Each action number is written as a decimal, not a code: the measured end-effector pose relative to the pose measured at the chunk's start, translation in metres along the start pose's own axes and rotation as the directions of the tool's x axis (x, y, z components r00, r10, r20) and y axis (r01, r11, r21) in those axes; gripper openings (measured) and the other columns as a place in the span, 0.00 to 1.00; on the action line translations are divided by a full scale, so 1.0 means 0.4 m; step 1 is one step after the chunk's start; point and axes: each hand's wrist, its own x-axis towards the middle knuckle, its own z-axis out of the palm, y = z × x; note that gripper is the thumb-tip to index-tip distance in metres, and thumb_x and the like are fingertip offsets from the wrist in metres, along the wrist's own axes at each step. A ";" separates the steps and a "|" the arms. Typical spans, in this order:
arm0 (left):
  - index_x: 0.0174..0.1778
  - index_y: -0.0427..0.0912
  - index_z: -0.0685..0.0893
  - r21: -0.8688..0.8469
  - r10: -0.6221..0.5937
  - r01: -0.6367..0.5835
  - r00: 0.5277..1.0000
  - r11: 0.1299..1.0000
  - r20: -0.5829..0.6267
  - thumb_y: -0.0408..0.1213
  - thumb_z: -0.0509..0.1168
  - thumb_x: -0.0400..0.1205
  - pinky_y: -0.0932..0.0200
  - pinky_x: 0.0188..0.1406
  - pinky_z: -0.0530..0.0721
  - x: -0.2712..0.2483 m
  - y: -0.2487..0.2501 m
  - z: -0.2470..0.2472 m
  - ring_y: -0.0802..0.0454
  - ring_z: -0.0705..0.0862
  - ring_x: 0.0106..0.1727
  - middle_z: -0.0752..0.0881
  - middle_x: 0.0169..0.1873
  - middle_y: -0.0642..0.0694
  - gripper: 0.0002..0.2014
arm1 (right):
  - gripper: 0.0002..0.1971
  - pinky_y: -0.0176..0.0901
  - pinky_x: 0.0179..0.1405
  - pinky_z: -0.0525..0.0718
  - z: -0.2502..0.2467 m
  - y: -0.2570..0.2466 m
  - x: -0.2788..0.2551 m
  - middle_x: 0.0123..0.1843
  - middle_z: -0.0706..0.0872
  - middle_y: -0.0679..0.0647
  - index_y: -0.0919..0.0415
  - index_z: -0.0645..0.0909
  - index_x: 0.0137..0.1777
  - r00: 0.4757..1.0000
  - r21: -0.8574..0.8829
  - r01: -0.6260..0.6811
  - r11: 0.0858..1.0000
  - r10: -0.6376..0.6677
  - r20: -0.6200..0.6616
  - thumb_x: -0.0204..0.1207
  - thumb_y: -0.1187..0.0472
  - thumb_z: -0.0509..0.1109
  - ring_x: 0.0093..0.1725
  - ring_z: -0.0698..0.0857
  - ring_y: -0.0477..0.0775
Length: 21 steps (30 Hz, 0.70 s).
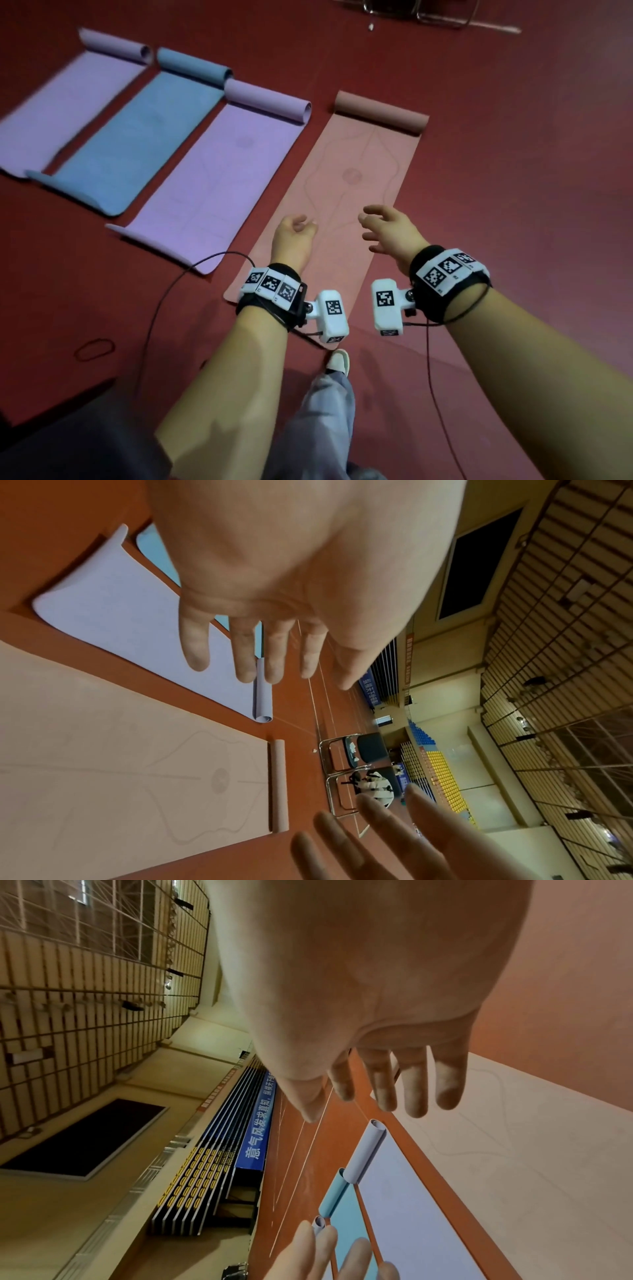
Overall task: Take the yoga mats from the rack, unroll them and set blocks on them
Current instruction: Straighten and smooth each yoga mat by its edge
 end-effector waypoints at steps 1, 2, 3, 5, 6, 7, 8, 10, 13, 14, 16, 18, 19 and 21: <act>0.68 0.41 0.80 -0.010 0.003 -0.003 1.000 1.000 -0.005 0.40 0.66 0.85 0.60 0.57 0.74 0.028 0.026 0.025 0.53 0.81 0.58 0.81 0.55 0.51 0.16 | 0.18 0.51 0.54 0.85 -0.024 -0.022 0.030 0.64 0.83 0.56 0.52 0.77 0.69 1.000 0.003 0.003 1.000 -0.003 0.006 0.81 0.50 0.68 0.58 0.87 0.56; 0.68 0.41 0.80 -0.013 0.003 -0.003 1.000 1.000 -0.005 0.40 0.66 0.85 0.60 0.58 0.74 0.052 0.051 0.047 0.53 0.81 0.58 0.81 0.55 0.51 0.16 | 0.18 0.50 0.52 0.84 -0.045 -0.039 0.057 0.65 0.83 0.56 0.52 0.77 0.69 1.000 0.003 0.004 1.000 -0.004 0.012 0.81 0.50 0.68 0.57 0.87 0.56; 0.68 0.41 0.80 -0.017 0.005 -0.005 1.000 1.000 -0.005 0.39 0.66 0.85 0.60 0.58 0.74 0.086 0.081 0.079 0.52 0.81 0.58 0.81 0.55 0.51 0.16 | 0.17 0.49 0.50 0.84 -0.075 -0.060 0.096 0.65 0.84 0.56 0.51 0.77 0.68 1.000 0.001 0.003 1.000 -0.003 0.009 0.81 0.50 0.69 0.56 0.87 0.55; 0.68 0.41 0.80 -0.010 0.010 -0.010 1.000 1.000 0.001 0.39 0.66 0.85 0.60 0.57 0.74 0.131 0.122 0.122 0.53 0.80 0.57 0.81 0.54 0.51 0.16 | 0.17 0.47 0.47 0.83 -0.121 -0.085 0.145 0.64 0.84 0.55 0.51 0.78 0.68 1.000 -0.020 -0.008 1.000 0.008 0.007 0.81 0.50 0.69 0.55 0.88 0.55; 0.68 0.41 0.79 -0.006 0.008 -0.008 1.000 1.000 0.005 0.39 0.66 0.85 0.60 0.56 0.74 0.150 0.149 0.153 0.54 0.80 0.56 0.81 0.54 0.51 0.15 | 0.18 0.47 0.46 0.83 -0.153 -0.101 0.169 0.64 0.85 0.55 0.51 0.78 0.68 1.000 -0.029 -0.019 0.999 0.019 0.008 0.81 0.50 0.69 0.55 0.88 0.55; 0.68 0.41 0.79 -0.002 0.011 -0.011 1.000 1.000 0.010 0.38 0.65 0.85 0.60 0.56 0.73 0.170 0.179 0.181 0.54 0.80 0.56 0.81 0.54 0.51 0.15 | 0.18 0.47 0.45 0.83 -0.183 -0.118 0.197 0.63 0.85 0.55 0.52 0.78 0.69 1.000 -0.034 -0.020 0.999 0.020 0.008 0.80 0.50 0.69 0.55 0.88 0.55; 0.68 0.41 0.79 -0.007 0.011 -0.011 1.000 1.000 0.012 0.38 0.65 0.85 0.60 0.56 0.73 0.193 0.213 0.214 0.54 0.79 0.55 0.81 0.55 0.51 0.15 | 0.18 0.47 0.46 0.83 -0.220 -0.138 0.230 0.63 0.85 0.56 0.52 0.78 0.69 1.000 -0.029 -0.015 0.999 0.015 0.011 0.81 0.51 0.69 0.55 0.88 0.55; 0.69 0.41 0.79 -0.008 0.007 -0.007 1.000 1.000 0.015 0.38 0.65 0.85 0.61 0.56 0.73 0.226 0.264 0.267 0.54 0.79 0.55 0.81 0.55 0.51 0.16 | 0.18 0.49 0.48 0.84 -0.283 -0.163 0.284 0.63 0.85 0.57 0.52 0.78 0.69 1.000 -0.033 -0.015 0.999 0.016 0.019 0.81 0.51 0.69 0.56 0.88 0.56; 0.69 0.41 0.79 0.024 -0.010 0.009 1.000 1.000 0.012 0.38 0.65 0.84 0.60 0.56 0.73 0.295 0.324 0.388 0.52 0.80 0.57 0.81 0.57 0.50 0.17 | 0.19 0.49 0.47 0.84 -0.406 -0.191 0.393 0.63 0.85 0.57 0.53 0.78 0.69 0.999 -0.038 -0.026 0.999 0.028 0.032 0.80 0.52 0.70 0.55 0.88 0.56; 0.69 0.41 0.79 0.028 -0.020 0.020 1.000 0.999 0.010 0.38 0.65 0.84 0.60 0.57 0.73 0.313 0.341 0.424 0.51 0.81 0.59 0.82 0.57 0.49 0.17 | 0.19 0.49 0.46 0.83 -0.442 -0.195 0.427 0.64 0.85 0.57 0.54 0.78 0.69 0.999 -0.042 -0.030 0.999 0.031 0.038 0.80 0.52 0.70 0.54 0.88 0.56; 0.70 0.40 0.79 0.023 -0.025 0.024 1.000 0.999 0.009 0.39 0.66 0.84 0.60 0.58 0.73 0.361 0.389 0.521 0.51 0.80 0.60 0.81 0.59 0.48 0.18 | 0.18 0.47 0.44 0.83 -0.530 -0.217 0.520 0.64 0.84 0.58 0.54 0.78 0.69 0.998 -0.059 -0.018 0.998 0.021 0.057 0.80 0.52 0.70 0.53 0.88 0.56; 0.71 0.40 0.79 0.012 -0.043 0.043 0.999 0.999 -0.029 0.41 0.67 0.84 0.60 0.58 0.72 0.404 0.431 0.612 0.53 0.78 0.59 0.80 0.59 0.49 0.20 | 0.18 0.45 0.41 0.82 -0.616 -0.241 0.606 0.64 0.85 0.58 0.54 0.78 0.68 0.996 -0.097 -0.012 0.995 0.020 0.086 0.80 0.52 0.70 0.52 0.88 0.55; 0.71 0.40 0.79 0.001 -0.049 0.049 0.998 0.999 -0.048 0.41 0.68 0.83 0.61 0.58 0.71 0.420 0.451 0.648 0.54 0.78 0.58 0.80 0.59 0.49 0.20 | 0.18 0.44 0.40 0.82 -0.651 -0.257 0.643 0.63 0.85 0.58 0.53 0.78 0.68 0.994 -0.117 -0.006 0.993 0.018 0.106 0.80 0.51 0.70 0.51 0.88 0.55; 0.71 0.40 0.79 -0.010 -0.052 0.052 0.997 0.999 -0.065 0.40 0.67 0.84 0.62 0.58 0.71 0.463 0.503 0.736 0.55 0.77 0.58 0.80 0.60 0.49 0.19 | 0.18 0.43 0.40 0.82 -0.731 -0.301 0.721 0.63 0.85 0.57 0.53 0.78 0.69 0.991 -0.132 0.008 0.991 0.010 0.135 0.81 0.51 0.69 0.52 0.88 0.55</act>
